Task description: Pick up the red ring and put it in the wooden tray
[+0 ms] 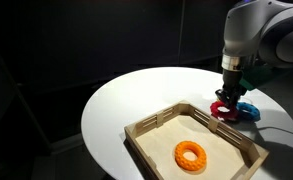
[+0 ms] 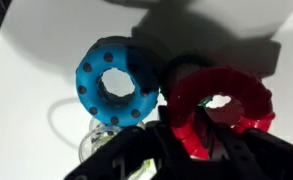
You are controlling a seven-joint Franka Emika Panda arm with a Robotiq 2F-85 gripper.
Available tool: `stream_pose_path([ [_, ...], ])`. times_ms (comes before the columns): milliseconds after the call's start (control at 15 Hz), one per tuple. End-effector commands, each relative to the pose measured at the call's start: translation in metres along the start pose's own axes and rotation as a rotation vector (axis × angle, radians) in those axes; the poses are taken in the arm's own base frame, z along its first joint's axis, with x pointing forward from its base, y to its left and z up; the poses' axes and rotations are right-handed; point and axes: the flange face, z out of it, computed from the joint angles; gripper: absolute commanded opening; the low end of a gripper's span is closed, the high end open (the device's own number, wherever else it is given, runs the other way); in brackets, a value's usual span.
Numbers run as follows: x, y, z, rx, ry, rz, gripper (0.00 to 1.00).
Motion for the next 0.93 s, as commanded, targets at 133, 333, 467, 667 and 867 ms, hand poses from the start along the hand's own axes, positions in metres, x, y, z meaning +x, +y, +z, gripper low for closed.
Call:
stream_pose_path([
  [133, 0.010, -0.005, -0.047, 0.041, 0.045, 0.024, 0.10],
  [333, 0.011, -0.020, -0.068, 0.071, 0.071, 0.017, 0.10],
  [467, 0.009, -0.032, -0.078, 0.085, 0.082, 0.003, 0.10],
  [667, -0.001, -0.055, -0.090, 0.106, 0.094, -0.034, 0.10],
  [867, -0.015, -0.077, -0.096, 0.120, 0.097, -0.080, 0.10],
])
